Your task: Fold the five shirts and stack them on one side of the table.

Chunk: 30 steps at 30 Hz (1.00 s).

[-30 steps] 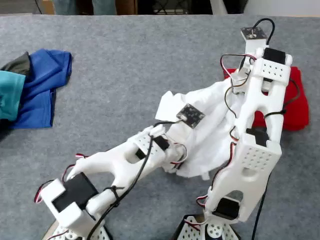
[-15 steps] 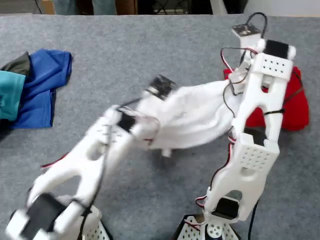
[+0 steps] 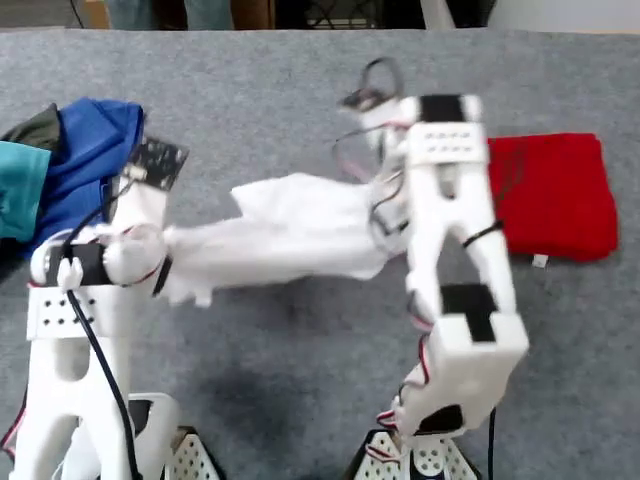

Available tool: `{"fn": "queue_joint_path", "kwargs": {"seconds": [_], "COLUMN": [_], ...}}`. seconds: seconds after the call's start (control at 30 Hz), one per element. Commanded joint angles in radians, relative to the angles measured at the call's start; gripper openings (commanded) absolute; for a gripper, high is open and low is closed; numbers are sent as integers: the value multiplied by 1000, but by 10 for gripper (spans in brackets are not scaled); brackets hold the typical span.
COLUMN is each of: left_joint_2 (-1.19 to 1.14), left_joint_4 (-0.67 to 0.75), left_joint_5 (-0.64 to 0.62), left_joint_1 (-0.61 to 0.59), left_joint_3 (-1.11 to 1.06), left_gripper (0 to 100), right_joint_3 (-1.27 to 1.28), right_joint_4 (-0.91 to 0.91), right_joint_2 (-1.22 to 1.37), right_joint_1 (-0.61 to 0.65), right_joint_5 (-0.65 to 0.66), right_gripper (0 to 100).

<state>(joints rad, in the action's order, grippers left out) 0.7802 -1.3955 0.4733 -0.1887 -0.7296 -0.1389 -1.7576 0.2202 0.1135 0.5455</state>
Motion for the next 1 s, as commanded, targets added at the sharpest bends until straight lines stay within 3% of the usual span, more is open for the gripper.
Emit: {"fn": "queue_joint_path", "kwargs": {"seconds": [0.0,0.2,0.37,0.47,0.6,0.8,0.97], "left_joint_2": [35,83,126,160,204,224,227], "left_joint_4": [-58,-107,-107,-107,-107,-100,-100], "left_joint_5": [124,431,678,783,806,804,804], "left_joint_1": [-88,-278,-476,-556,-579,-579,-587], "left_joint_3": [-91,-214,-240,-242,-245,-252,-271], "left_gripper": [29,29,29,29,29,29,29], "right_joint_3": [182,401,272,134,4,-140,-354], "right_joint_4": [-9,-9,-8,31,106,192,189], "right_joint_2": [-183,-440,-510,-464,-269,127,415], "right_joint_1": [92,184,186,192,253,425,457], "right_joint_5": [9,173,160,55,-124,-227,-264], "right_gripper": [168,257,255,255,255,253,67]}}
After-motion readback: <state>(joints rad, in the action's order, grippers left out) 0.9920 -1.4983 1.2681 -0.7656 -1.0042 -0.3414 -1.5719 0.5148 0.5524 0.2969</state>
